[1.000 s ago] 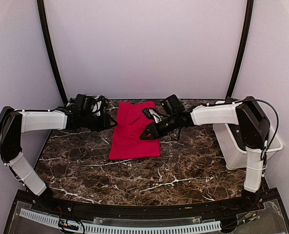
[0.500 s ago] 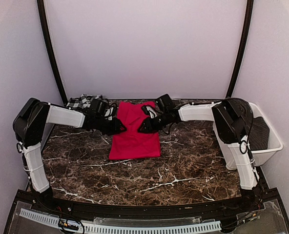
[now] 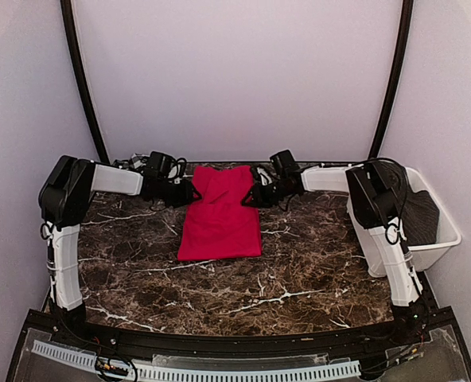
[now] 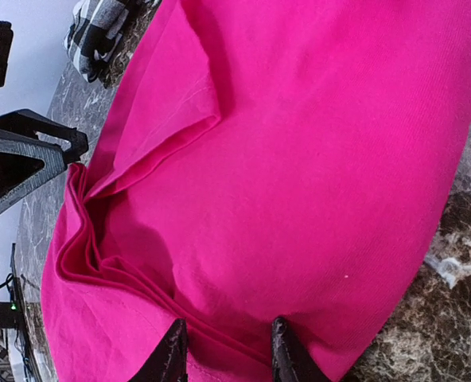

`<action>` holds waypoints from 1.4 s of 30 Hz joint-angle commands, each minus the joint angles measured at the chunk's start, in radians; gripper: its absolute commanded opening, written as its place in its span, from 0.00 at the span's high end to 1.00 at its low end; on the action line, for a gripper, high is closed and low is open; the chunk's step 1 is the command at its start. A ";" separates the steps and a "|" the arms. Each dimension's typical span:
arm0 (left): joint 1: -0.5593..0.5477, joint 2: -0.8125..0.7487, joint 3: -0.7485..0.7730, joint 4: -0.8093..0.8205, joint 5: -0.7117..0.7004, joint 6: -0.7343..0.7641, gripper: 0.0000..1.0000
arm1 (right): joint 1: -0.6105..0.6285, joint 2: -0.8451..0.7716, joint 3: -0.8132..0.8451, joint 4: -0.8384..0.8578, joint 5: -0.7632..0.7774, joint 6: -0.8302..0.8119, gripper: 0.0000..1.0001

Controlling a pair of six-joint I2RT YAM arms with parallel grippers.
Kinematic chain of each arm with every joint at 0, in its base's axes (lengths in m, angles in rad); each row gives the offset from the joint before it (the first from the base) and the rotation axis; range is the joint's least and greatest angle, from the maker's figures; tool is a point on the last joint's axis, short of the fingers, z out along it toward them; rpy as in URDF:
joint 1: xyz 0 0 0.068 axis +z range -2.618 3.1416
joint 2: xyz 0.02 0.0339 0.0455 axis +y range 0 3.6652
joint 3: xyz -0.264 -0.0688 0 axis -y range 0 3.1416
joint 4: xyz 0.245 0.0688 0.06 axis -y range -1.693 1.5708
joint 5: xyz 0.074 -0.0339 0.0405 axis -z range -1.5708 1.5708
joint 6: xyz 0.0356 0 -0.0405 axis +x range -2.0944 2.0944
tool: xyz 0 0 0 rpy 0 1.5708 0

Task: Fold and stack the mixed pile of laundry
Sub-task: Smooth out the 2/3-rectangle-folded T-shirt at the center of the board.

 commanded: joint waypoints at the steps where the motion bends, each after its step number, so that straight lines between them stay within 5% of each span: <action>1: 0.011 -0.087 -0.013 -0.043 -0.028 0.034 0.58 | 0.011 -0.105 -0.042 -0.028 0.036 -0.035 0.67; 12: -0.013 -0.387 -0.271 0.019 0.044 0.039 0.44 | 0.083 -0.381 -0.311 0.035 -0.080 -0.049 0.61; 25: -0.137 -0.320 -0.547 0.327 0.230 -0.193 0.45 | 0.203 -0.322 -0.594 0.335 -0.273 0.219 0.62; 42: -0.257 -0.441 -0.803 0.346 0.123 -0.273 0.48 | 0.215 -0.466 -0.965 0.387 -0.221 0.260 0.66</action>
